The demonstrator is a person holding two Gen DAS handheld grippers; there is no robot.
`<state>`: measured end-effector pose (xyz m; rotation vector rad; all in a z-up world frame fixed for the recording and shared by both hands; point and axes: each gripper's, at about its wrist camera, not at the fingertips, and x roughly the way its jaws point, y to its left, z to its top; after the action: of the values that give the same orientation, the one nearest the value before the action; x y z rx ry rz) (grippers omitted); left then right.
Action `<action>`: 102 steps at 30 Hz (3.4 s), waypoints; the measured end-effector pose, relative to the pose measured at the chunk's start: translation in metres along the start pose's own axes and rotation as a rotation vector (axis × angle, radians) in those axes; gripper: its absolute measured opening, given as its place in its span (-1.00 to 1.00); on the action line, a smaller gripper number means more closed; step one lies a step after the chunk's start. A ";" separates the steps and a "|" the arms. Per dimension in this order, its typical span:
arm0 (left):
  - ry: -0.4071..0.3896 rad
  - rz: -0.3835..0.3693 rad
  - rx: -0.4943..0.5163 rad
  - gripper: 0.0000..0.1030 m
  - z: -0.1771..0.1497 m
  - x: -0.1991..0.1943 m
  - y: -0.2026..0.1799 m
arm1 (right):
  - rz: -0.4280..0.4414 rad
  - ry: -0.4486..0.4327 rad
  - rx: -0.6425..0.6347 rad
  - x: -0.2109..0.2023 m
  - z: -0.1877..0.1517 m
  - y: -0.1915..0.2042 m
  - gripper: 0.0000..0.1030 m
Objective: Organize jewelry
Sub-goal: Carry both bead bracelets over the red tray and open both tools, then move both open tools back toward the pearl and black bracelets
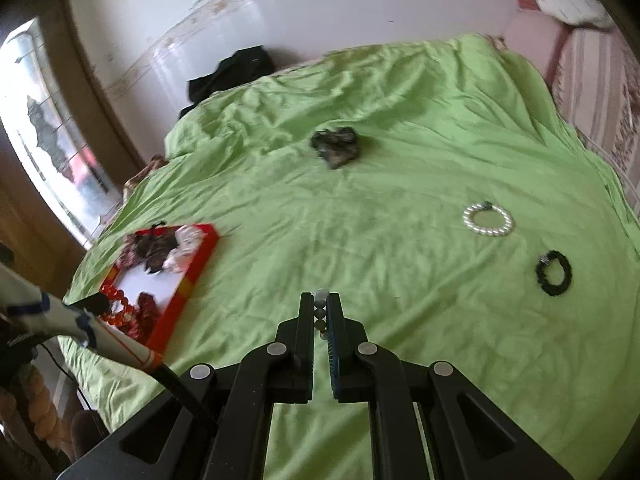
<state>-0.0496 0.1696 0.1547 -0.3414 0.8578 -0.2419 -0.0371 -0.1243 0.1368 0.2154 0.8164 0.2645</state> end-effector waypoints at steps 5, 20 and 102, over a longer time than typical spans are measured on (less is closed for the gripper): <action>-0.041 0.099 -0.112 -0.86 -0.009 -0.020 0.062 | 0.033 0.019 -0.083 -0.001 0.000 0.043 -0.88; -0.079 0.173 -0.240 -0.86 -0.009 -0.023 0.157 | 0.221 0.128 -0.237 0.055 0.019 0.191 -0.88; -0.144 0.372 -0.102 0.09 0.029 0.043 0.192 | 0.138 0.282 -0.130 0.158 -0.007 0.211 -0.46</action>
<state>0.0142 0.3369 0.0677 -0.2844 0.7763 0.1711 0.0300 0.1257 0.0849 0.1128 1.0606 0.4840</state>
